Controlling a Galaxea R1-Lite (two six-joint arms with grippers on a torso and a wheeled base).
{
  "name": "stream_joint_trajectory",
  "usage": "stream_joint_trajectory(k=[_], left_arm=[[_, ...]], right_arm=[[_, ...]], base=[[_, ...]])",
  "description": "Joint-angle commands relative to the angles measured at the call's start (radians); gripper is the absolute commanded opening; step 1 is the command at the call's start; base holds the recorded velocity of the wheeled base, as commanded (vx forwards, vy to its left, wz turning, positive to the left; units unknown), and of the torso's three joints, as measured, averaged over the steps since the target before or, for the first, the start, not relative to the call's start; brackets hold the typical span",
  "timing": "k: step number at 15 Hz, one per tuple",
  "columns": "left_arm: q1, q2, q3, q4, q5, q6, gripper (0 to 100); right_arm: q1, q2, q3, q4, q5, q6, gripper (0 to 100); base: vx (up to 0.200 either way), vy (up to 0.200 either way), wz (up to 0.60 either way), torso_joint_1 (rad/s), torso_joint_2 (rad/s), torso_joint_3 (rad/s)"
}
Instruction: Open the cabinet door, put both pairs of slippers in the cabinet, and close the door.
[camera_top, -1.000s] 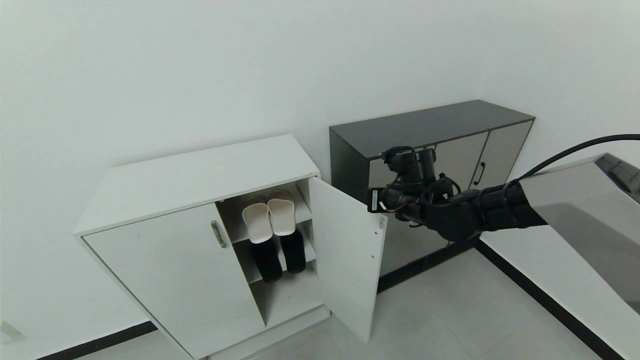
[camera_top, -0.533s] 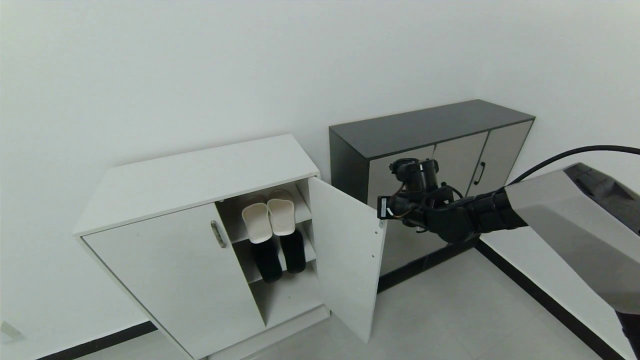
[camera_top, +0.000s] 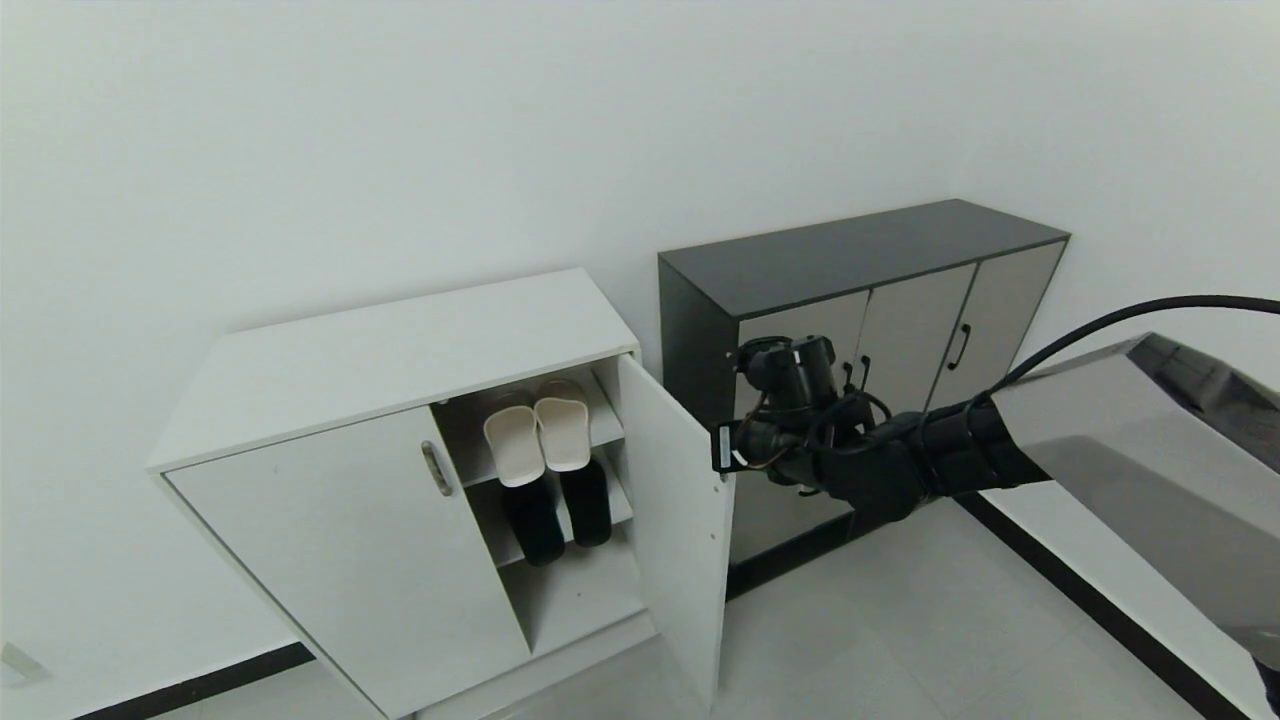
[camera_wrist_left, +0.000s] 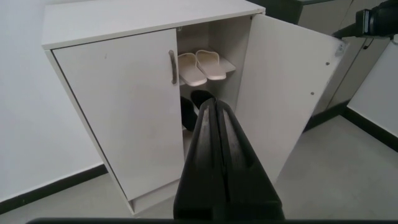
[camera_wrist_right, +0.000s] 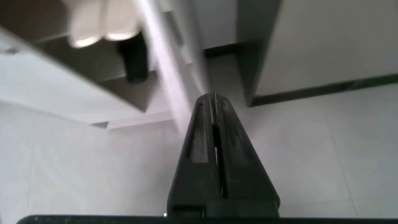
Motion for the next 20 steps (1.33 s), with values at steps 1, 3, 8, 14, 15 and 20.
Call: stream_joint_trajectory(k=[1,3,8,14,15,20], left_arm=[[0.000,0.001,0.000,0.000,0.000,-0.001,0],[0.000,0.001,0.000,0.000,0.000,-0.001,0],[0.000,0.001,0.000,0.000,0.000,-0.003,0],[0.000,0.001,0.000,0.000,0.002,-0.003,0],[0.000,0.001,0.000,0.000,0.000,-0.003,0],[0.000,0.001,0.000,0.000,0.000,-0.003,0]], right_arm=[[0.054,-0.054,0.042,-0.002,0.002,0.003,0],[0.108,-0.087,0.077,-0.002,0.007,0.034,0],[0.163,-0.150,0.108,0.000,0.008,0.051,0],[0.157,-0.232,0.186,-0.011,0.004,0.024,0],[0.156,-0.238,0.196,-0.011,0.001,0.018,0],[0.156,-0.255,0.203,-0.009,-0.001,0.005,0]], base=[[0.000,0.000,0.00,0.000,0.00,0.000],[0.000,0.000,0.00,0.000,0.00,0.000],[0.000,0.000,0.00,0.000,0.00,0.000],[0.000,0.000,0.00,0.000,0.00,0.000],[0.000,0.000,0.00,0.000,0.00,0.000],[0.000,0.000,0.24,0.000,0.00,0.000]])
